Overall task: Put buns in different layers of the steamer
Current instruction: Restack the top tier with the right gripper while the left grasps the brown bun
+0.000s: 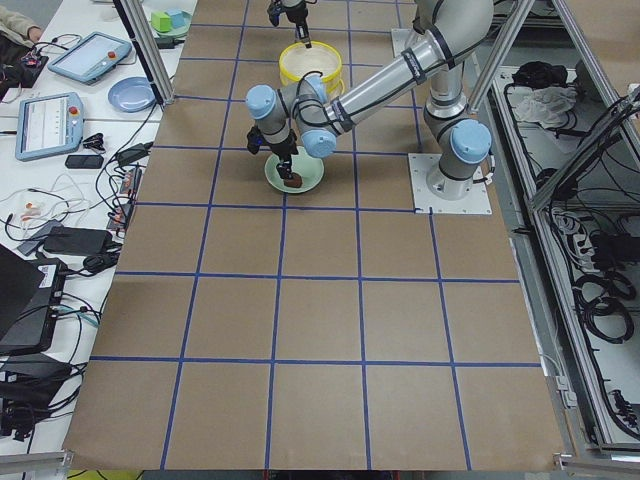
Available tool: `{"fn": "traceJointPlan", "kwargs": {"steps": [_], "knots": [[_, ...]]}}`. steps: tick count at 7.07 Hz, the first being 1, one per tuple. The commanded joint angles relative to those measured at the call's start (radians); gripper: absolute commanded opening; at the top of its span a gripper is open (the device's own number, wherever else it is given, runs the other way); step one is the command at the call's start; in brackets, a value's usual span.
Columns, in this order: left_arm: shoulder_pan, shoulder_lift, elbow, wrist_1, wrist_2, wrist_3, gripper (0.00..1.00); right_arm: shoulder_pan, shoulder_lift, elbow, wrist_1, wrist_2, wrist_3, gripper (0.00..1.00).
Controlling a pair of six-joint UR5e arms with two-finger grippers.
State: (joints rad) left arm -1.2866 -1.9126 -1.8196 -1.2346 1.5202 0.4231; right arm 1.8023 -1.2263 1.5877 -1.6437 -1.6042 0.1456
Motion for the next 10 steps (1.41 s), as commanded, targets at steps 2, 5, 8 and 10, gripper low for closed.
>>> {"fn": "traceJointPlan", "kwargs": {"steps": [2,5,8,10], "knots": [[0.001,-0.069,-0.001,0.082,-0.002,-0.001,0.98,0.009,0.013,0.035,-0.021,-0.016,0.002,0.15],[-0.016,-0.063,-0.018,0.075,-0.001,-0.055,0.93,0.011,0.018,0.04,-0.041,-0.014,0.003,0.15],[-0.016,-0.066,-0.018,0.075,0.006,-0.043,0.0,0.029,0.005,0.04,-0.028,-0.017,0.002,0.15],[-0.016,-0.053,-0.008,0.083,0.022,-0.041,0.0,0.031,0.007,0.043,-0.028,-0.038,0.0,0.15]]}}
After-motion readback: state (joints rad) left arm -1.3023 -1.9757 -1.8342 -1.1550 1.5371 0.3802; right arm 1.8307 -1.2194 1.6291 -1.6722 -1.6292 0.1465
